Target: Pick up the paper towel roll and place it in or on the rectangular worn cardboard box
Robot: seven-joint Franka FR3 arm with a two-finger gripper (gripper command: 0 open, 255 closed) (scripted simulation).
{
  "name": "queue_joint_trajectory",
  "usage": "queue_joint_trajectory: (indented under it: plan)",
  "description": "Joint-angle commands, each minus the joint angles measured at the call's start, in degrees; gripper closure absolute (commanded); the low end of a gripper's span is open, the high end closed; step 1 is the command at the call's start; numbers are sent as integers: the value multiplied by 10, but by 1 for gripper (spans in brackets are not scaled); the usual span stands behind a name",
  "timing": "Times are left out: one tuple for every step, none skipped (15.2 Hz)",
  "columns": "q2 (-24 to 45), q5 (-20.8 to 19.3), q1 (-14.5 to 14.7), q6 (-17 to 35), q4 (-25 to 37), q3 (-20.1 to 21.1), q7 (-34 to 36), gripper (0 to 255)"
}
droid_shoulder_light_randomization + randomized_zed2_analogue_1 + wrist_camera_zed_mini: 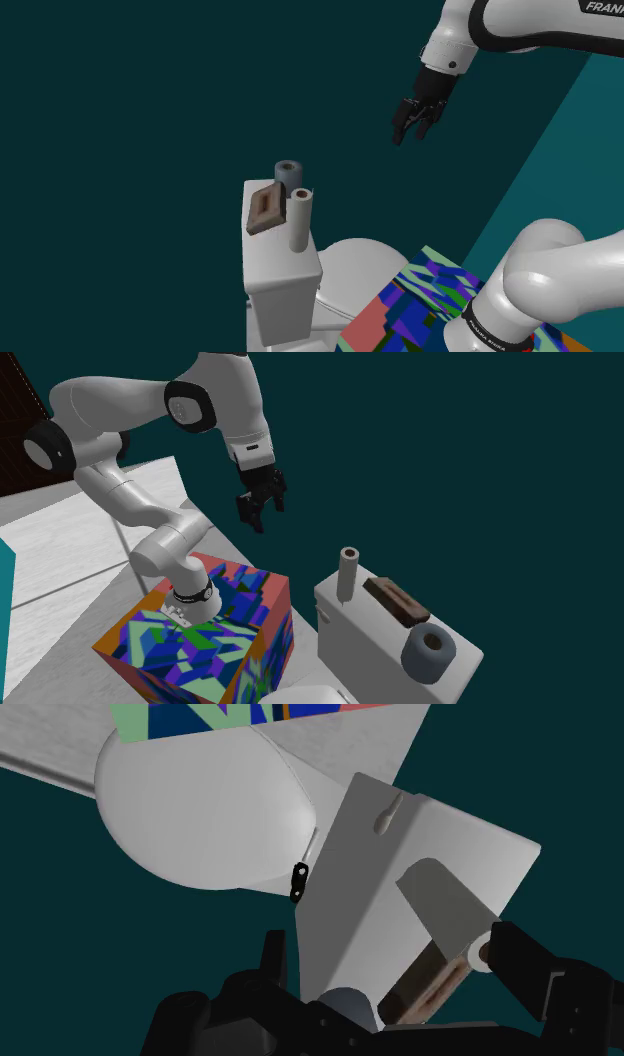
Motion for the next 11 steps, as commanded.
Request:
queue_joint_trajectory:
  plan:
    - [0, 0, 0, 0, 0, 0, 0, 0]
    - [5, 5, 0, 16, -9, 13, 18, 0]
    - [10, 9, 0, 33, -18, 26, 35, 0]
    - [17, 14, -1, 49, -26, 39, 52, 0]
    - [25, 18, -1, 66, -32, 52, 70, 0]
    - [34, 21, -2, 82, -38, 65, 87, 0]
    - [44, 24, -2, 99, -42, 78, 105, 0]
    - [55, 27, -3, 116, -46, 91, 123, 0]
    - [67, 29, -5, 132, -48, 104, 141, 0]
    - [80, 30, -6, 149, -50, 117, 159, 0]
    - [94, 31, -8, 165, -50, 131, 177, 0]
